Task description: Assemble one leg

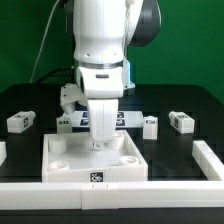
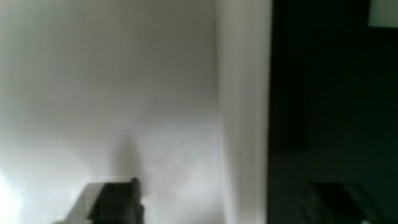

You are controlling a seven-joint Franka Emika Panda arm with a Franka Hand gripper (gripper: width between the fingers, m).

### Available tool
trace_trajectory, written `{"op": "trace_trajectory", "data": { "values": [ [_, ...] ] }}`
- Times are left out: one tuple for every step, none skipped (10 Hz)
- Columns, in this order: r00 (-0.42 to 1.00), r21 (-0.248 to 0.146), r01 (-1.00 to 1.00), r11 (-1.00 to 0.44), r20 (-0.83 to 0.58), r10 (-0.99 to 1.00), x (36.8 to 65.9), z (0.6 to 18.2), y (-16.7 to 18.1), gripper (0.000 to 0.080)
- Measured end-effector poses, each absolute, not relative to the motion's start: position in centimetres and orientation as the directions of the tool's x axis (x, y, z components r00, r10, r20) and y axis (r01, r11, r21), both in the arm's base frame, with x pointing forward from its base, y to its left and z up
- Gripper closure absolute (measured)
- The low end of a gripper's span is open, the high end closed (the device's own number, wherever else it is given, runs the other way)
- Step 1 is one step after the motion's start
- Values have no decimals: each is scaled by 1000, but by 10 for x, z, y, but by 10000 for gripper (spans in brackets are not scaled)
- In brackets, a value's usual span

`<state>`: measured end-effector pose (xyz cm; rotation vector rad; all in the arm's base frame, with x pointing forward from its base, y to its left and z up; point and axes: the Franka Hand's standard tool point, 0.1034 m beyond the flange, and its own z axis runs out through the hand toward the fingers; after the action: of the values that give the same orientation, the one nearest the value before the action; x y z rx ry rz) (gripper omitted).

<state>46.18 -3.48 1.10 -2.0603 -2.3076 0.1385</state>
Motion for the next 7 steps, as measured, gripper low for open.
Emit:
{"op": "trace_trajectory", "data": {
  "values": [
    [-114, -97, 989, 111, -26, 993, 462, 11, -35, 517],
    [-114, -97, 989, 111, -26, 993, 462, 11, -35, 698],
    [-113, -87, 990, 110, -26, 993, 464, 12, -35, 737],
    [-113, -83, 990, 110, -26, 993, 465, 12, -35, 737],
    [-113, -82, 991, 110, -26, 993, 465, 12, -35, 737],
    [-113, -80, 991, 110, -26, 993, 465, 13, -35, 737],
    [-113, -79, 991, 110, -26, 993, 466, 13, -35, 737]
  ]
}}
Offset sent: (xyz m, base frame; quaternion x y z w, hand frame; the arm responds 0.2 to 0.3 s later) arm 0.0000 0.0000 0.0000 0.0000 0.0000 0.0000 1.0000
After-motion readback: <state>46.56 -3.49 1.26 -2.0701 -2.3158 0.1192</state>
